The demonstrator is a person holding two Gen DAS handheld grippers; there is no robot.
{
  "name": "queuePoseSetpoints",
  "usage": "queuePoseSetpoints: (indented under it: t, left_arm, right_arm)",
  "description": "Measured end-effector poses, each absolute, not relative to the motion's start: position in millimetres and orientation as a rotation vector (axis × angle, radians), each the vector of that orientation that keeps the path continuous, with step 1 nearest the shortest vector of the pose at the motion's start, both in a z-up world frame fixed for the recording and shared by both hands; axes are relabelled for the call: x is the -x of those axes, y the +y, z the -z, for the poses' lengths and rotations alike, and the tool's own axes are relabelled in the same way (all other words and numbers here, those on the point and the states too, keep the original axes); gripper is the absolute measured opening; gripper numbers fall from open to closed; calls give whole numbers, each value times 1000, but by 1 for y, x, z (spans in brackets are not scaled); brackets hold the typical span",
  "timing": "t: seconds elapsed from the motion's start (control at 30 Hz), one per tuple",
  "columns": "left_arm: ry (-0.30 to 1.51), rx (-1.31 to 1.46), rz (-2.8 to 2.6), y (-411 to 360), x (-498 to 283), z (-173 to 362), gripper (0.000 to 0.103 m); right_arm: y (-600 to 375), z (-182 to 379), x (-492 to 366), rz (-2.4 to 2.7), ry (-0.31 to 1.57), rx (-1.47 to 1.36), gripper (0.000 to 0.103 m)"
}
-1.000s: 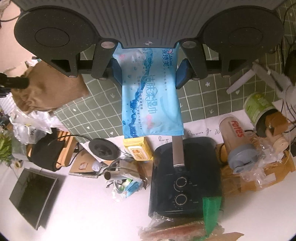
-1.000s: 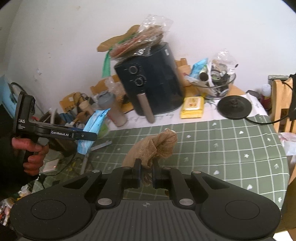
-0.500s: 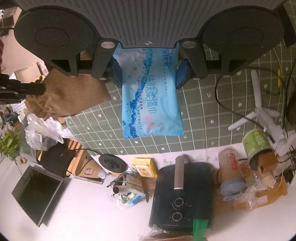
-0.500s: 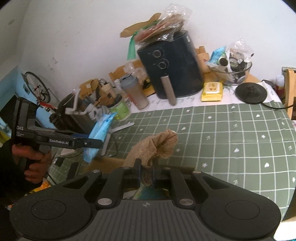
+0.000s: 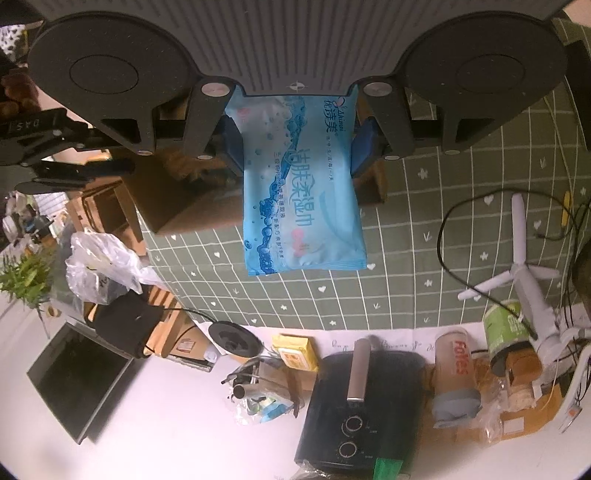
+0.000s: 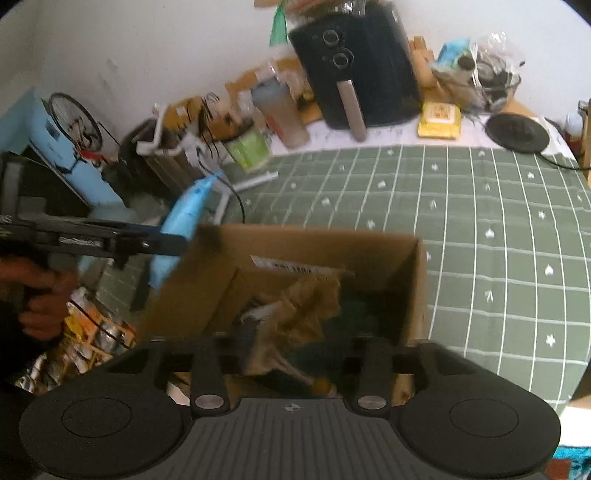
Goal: Organize soft objects
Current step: 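Lower the pouch into the box and open the right gripper while the left releases the packet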
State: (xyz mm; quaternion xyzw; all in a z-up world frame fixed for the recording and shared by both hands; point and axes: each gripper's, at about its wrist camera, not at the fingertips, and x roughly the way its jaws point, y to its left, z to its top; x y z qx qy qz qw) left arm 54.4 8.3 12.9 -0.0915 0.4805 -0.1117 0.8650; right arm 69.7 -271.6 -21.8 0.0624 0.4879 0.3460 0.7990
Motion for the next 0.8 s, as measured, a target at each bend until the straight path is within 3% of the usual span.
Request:
queuePoseSetpoints:
  t: [0.1,0.27,0.57,0.8]
  left_arm:
    - [1009,198,240,8,-47,-17,58]
    - [1004,192,249,4,-38,-23,58]
    - [1075,183,242,1,-30,-3,70]
    - [1033,228,204,17,-16,-11,72]
  right_arm:
    - [-271,21,-64,-728,1028,-134,87]
    - [-268,16,-59,-723,1013,-131,92]
    - [-250,13,-46,-661,1003,-82,103]
    - [-228,8,-30,-616,1009,-23,103]
